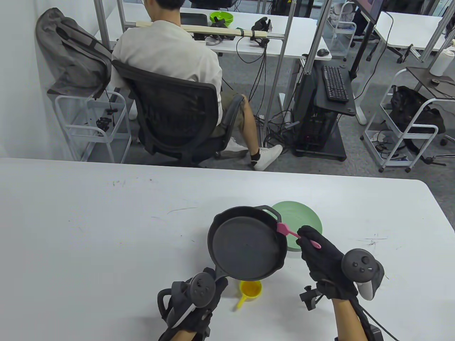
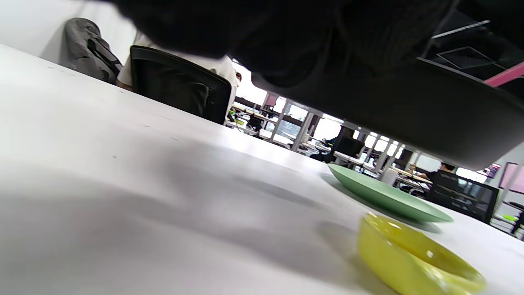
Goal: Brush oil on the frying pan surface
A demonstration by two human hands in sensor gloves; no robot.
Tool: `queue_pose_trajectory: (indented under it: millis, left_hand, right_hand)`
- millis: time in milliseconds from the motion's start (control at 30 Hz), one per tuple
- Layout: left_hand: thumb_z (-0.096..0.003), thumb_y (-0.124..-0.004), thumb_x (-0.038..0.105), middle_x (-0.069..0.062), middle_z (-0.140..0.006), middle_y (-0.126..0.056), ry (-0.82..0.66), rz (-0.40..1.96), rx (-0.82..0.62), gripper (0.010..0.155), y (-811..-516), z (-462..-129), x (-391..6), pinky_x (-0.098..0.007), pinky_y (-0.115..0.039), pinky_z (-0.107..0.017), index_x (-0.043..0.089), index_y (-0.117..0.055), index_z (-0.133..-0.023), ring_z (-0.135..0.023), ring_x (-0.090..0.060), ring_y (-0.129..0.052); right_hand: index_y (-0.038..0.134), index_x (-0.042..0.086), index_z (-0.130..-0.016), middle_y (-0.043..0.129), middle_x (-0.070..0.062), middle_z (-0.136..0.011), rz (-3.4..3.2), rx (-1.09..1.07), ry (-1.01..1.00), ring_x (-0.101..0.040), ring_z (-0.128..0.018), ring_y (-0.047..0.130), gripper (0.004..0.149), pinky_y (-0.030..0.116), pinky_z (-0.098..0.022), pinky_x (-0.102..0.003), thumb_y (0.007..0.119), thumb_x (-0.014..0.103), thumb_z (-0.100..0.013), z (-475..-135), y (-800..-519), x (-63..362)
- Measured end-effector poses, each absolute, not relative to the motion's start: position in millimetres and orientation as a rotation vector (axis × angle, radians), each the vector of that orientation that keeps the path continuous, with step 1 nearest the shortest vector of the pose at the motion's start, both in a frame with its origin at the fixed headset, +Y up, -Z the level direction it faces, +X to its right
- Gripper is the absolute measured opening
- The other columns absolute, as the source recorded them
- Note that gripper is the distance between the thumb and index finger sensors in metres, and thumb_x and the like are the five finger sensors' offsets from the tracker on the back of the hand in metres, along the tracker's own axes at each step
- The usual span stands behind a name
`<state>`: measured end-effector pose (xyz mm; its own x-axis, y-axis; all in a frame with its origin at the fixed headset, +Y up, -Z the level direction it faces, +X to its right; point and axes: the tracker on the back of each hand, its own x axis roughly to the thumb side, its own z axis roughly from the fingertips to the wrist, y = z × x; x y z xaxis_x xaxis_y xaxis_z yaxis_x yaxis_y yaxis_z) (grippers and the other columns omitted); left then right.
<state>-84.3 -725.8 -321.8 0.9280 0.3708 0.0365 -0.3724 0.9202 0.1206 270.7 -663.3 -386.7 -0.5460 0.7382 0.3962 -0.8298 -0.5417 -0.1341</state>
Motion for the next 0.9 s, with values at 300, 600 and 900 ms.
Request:
queue_pose_trajectory:
  millis: [300, 600, 900]
  left_hand:
    - [-0.0539, -0.079, 0.057, 0.002, -0.044, -0.098, 0.113, 0.399, 0.119, 0.060, -731, -329, -113, -0.036, -0.083, -0.017, 0.006, -0.085, -0.085, -0.018, -0.016, -0.098]
    - [-0.0542, -0.079, 0.056, 0.001, -0.045, -0.098, 0.172, 0.344, 0.055, 0.060, -746, -335, -119, -0.036, -0.083, -0.017, 0.006, -0.084, -0.085, -0.018, -0.016, -0.098]
    - [-0.0547, -0.078, 0.056, 0.001, -0.046, -0.098, 0.208, 0.290, 0.014, 0.060, -757, -339, -119, -0.036, -0.083, -0.017, 0.005, -0.084, -0.086, -0.019, -0.016, -0.098]
  right_hand:
    - [0.073, 0.012, -0.100, 0.091, -0.024, -0.085, 2.047, 0.335, -0.395, -0.023, -0.047, 0.097, 0.046, 0.084, -0.028, -0.029, 0.074, 0.039, -0.063, -387, -662, 285]
    - [0.072, 0.012, -0.101, 0.090, -0.024, -0.086, 2.040, 0.327, -0.396, -0.023, -0.048, 0.096, 0.046, 0.084, -0.028, -0.029, 0.074, 0.039, -0.064, -386, -660, 289]
    - [0.071, 0.012, -0.101, 0.089, -0.024, -0.087, 2.078, 0.341, -0.390, -0.023, -0.047, 0.096, 0.046, 0.084, -0.029, -0.029, 0.074, 0.039, -0.064, -387, -661, 284]
